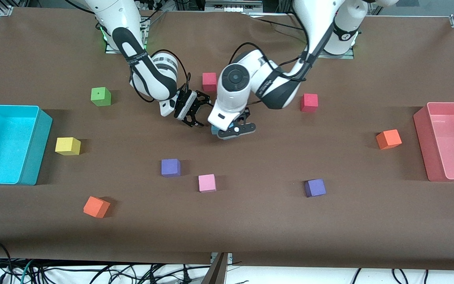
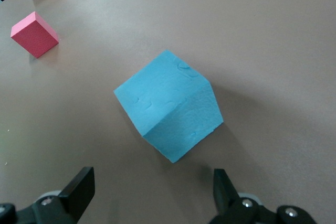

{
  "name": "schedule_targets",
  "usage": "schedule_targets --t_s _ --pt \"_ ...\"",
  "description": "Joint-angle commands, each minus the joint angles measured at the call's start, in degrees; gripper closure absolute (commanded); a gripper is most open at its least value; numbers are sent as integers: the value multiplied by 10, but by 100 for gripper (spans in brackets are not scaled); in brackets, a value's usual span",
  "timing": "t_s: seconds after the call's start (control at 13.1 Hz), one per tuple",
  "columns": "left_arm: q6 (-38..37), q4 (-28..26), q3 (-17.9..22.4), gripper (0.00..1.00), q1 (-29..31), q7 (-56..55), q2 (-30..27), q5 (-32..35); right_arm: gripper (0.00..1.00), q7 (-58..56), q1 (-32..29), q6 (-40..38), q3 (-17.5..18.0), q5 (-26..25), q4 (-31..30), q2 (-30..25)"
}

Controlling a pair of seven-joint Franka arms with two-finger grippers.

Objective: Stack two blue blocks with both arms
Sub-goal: 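Lift the second cube and carry it over the placed cube, then lower the held cube onto the placed light blue cube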

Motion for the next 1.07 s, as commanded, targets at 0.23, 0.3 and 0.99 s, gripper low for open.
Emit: schedule_targets --t_s 0.23,0.3,0.99 --pt "-10 40 17 100 -33 -15 38 -6 0 -15 7 -5 -6 12 4 3" --pt "-10 45 17 100 -37 -16 41 -6 0 -15 7 -6 -6 12 4 3" --pt "-10 47 16 100 -56 -40 54 -9 0 -15 7 -5 -6 11 3 2"
